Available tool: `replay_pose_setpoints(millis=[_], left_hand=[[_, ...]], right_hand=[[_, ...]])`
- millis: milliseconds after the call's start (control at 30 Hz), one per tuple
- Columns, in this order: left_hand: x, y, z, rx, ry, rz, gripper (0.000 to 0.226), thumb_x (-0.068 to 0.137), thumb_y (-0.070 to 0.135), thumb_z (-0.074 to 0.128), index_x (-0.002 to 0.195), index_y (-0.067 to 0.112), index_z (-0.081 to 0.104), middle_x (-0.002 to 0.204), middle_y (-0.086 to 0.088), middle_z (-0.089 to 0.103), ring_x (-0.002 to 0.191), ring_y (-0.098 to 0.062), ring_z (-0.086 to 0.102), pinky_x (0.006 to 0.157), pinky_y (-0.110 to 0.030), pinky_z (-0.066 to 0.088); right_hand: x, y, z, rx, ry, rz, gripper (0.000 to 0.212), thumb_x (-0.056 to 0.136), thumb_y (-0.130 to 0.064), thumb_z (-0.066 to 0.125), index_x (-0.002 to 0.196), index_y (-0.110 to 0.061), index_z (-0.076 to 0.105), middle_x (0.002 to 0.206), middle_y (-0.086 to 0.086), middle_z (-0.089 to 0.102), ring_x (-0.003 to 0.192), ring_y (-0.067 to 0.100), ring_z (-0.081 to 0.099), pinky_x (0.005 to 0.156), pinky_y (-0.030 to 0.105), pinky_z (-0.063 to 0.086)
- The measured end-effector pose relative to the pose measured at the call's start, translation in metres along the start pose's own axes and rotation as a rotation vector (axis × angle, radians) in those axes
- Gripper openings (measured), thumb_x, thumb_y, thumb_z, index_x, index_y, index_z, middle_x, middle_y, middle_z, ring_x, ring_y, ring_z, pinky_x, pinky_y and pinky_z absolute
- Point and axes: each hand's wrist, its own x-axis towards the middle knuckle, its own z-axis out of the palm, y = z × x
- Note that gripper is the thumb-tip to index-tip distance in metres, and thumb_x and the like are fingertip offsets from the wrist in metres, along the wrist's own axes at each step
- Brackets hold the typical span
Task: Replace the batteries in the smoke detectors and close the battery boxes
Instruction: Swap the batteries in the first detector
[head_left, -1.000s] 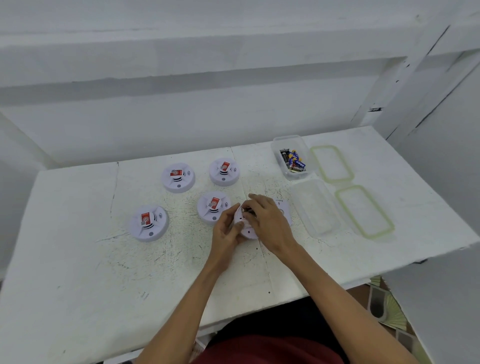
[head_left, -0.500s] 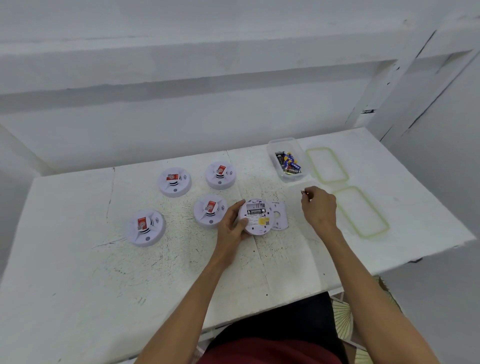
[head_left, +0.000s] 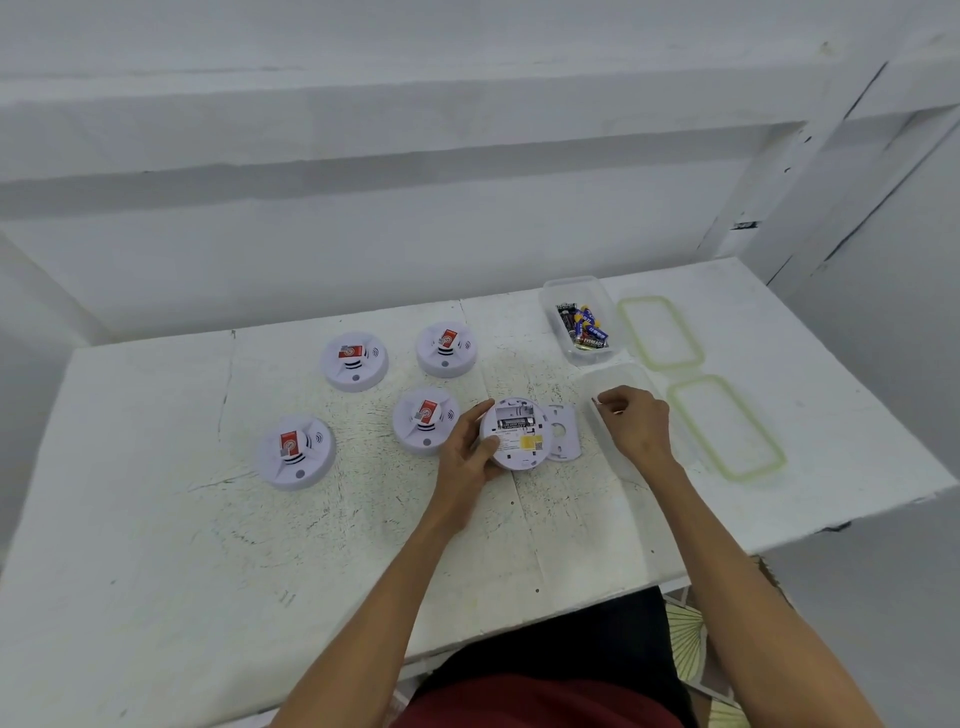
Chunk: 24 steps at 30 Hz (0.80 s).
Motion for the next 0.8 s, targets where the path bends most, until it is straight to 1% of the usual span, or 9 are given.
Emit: replay_pose_setpoints(millis=[100,200,267,333,400,467,600,700,800], left_hand=[[0.001,-0.001,-0.001,0.001,-0.002,-0.004,0.05,0.094,0.021,0.062,0.143,0.024,0.055,0.143,-0.004,0.063,0.13,-0.029,0.062,0.099,-0.063,0.055],[0.001,-0.002,-0.001,-0.004,-0.004,-0.008,0.05,0.094,0.021,0.062,0.144,0.024,0.055,0.143,-0.005,0.062,0.131,-0.03,0.061,0.099,-0.062,0.055],[0.001,-0.002,-0.001,0.004,-0.002,-0.008,0.05,0.095,0.021,0.062,0.144,0.024,0.055,0.144,-0.005,0.062,0.131,-0.03,0.061,0.099,-0.062,0.055],[0.002,-0.003,-0.001,0.0,0.005,-0.003,0.05,0.095,0.021,0.062,0.144,0.025,0.055,0.144,-0.004,0.062,0.131,-0.03,0.061,0.098,-0.062,0.055],[0.002,-0.003,0.0,0.01,0.009,0.001,0.048,0.096,0.021,0.062,0.144,0.026,0.055,0.144,-0.004,0.062,0.131,-0.03,0.061,0.098,-0.062,0.056],[0.002,-0.003,0.001,0.019,0.014,0.003,0.045,0.099,0.018,0.06,0.142,0.027,0.055,0.144,-0.004,0.062,0.13,-0.03,0.062,0.099,-0.061,0.056],[0.001,-0.001,0.002,0.021,0.024,0.01,0.046,0.097,0.02,0.06,0.142,0.026,0.054,0.142,-0.006,0.062,0.127,-0.03,0.064,0.097,-0.058,0.057],[0.001,-0.003,0.001,0.023,0.022,0.009,0.045,0.102,0.014,0.057,0.146,0.024,0.052,0.144,-0.007,0.061,0.127,-0.031,0.064,0.098,-0.058,0.057],[0.001,-0.004,0.0,0.024,0.021,0.009,0.045,0.104,0.009,0.054,0.146,0.024,0.051,0.144,-0.007,0.062,0.126,-0.03,0.064,0.099,-0.058,0.056]], right_hand=[[-0.002,-0.001,-0.001,-0.013,0.011,-0.02,0.017,0.092,-0.011,0.062,0.102,-0.008,0.075,0.101,0.007,0.075,0.092,0.02,0.068,0.082,0.021,0.045],[-0.009,-0.009,-0.001,0.0,0.103,-0.037,0.018,0.095,-0.012,0.056,0.101,-0.009,0.073,0.097,0.004,0.074,0.086,0.02,0.067,0.077,0.024,0.046],[-0.017,-0.02,0.0,-0.018,0.209,-0.111,0.018,0.096,-0.014,0.056,0.101,-0.011,0.072,0.095,0.002,0.072,0.08,0.018,0.063,0.075,0.028,0.047],[-0.026,-0.033,0.001,-0.022,0.251,-0.228,0.015,0.095,-0.014,0.058,0.099,-0.012,0.072,0.089,0.0,0.07,0.076,0.015,0.06,0.073,0.028,0.047],[-0.038,-0.048,0.005,0.03,0.186,-0.278,0.013,0.094,-0.014,0.06,0.097,-0.013,0.072,0.084,-0.003,0.07,0.072,0.011,0.06,0.07,0.023,0.048],[-0.048,-0.057,0.015,0.054,0.083,-0.28,0.013,0.093,-0.016,0.061,0.094,-0.013,0.073,0.081,-0.004,0.071,0.07,0.008,0.063,0.07,0.022,0.052],[-0.059,-0.059,0.035,0.033,-0.052,-0.27,0.016,0.093,-0.018,0.062,0.096,-0.011,0.077,0.087,0.0,0.076,0.074,0.01,0.068,0.076,0.027,0.057],[-0.065,-0.059,0.04,0.033,-0.088,-0.245,0.018,0.093,-0.017,0.061,0.099,-0.011,0.077,0.092,0.002,0.076,0.076,0.011,0.068,0.074,0.02,0.056],[-0.068,-0.064,0.041,0.061,-0.109,-0.204,0.021,0.094,-0.018,0.06,0.103,-0.011,0.076,0.094,0.002,0.076,0.077,0.009,0.068,0.074,0.017,0.055]])
